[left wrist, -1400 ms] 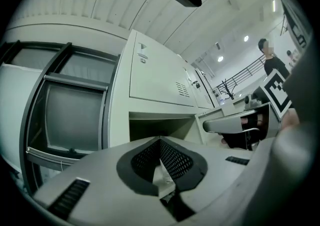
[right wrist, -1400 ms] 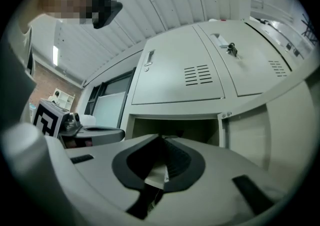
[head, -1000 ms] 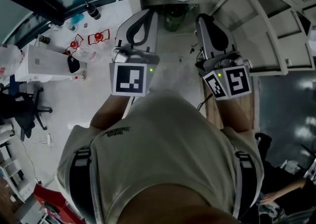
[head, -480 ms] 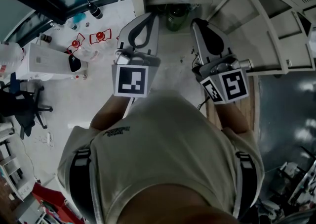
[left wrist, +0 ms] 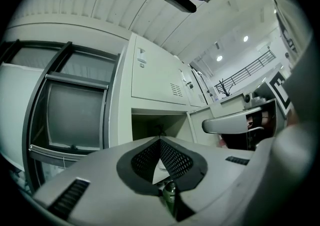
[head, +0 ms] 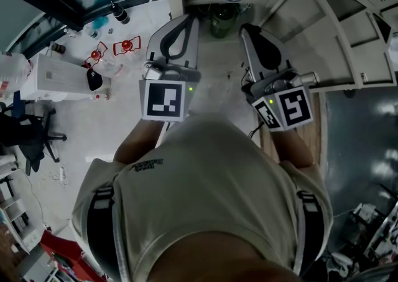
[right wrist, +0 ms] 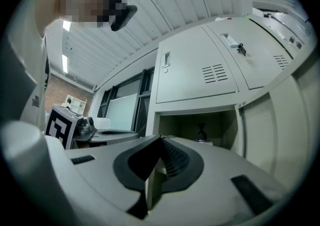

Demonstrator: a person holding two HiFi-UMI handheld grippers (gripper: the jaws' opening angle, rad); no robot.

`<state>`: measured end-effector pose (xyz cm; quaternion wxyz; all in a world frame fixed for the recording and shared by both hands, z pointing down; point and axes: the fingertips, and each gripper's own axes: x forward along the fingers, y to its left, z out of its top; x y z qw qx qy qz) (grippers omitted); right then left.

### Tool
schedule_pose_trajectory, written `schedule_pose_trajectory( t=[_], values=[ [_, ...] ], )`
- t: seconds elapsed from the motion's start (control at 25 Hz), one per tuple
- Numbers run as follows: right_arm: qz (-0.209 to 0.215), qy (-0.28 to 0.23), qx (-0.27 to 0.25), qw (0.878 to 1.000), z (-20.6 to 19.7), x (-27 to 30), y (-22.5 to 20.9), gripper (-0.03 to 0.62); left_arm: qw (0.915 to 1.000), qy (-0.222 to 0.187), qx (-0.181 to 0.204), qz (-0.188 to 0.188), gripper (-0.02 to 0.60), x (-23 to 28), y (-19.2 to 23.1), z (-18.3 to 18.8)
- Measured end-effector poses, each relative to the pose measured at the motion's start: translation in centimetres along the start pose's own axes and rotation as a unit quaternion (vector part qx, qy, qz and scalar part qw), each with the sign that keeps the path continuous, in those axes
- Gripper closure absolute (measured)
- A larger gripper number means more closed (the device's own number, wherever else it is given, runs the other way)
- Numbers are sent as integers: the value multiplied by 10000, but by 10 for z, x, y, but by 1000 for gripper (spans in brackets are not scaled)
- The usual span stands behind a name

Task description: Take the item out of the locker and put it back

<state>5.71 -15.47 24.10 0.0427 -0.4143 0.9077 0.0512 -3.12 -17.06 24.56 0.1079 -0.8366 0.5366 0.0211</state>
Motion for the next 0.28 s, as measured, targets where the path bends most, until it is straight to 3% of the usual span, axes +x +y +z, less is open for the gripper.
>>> schedule_pose_trajectory(
  t=[0.28],
  values=[
    [71,-21,49,10000,5,-3,8,594,10000,-35,2,-2,568,-4,-1,1]
  ],
)
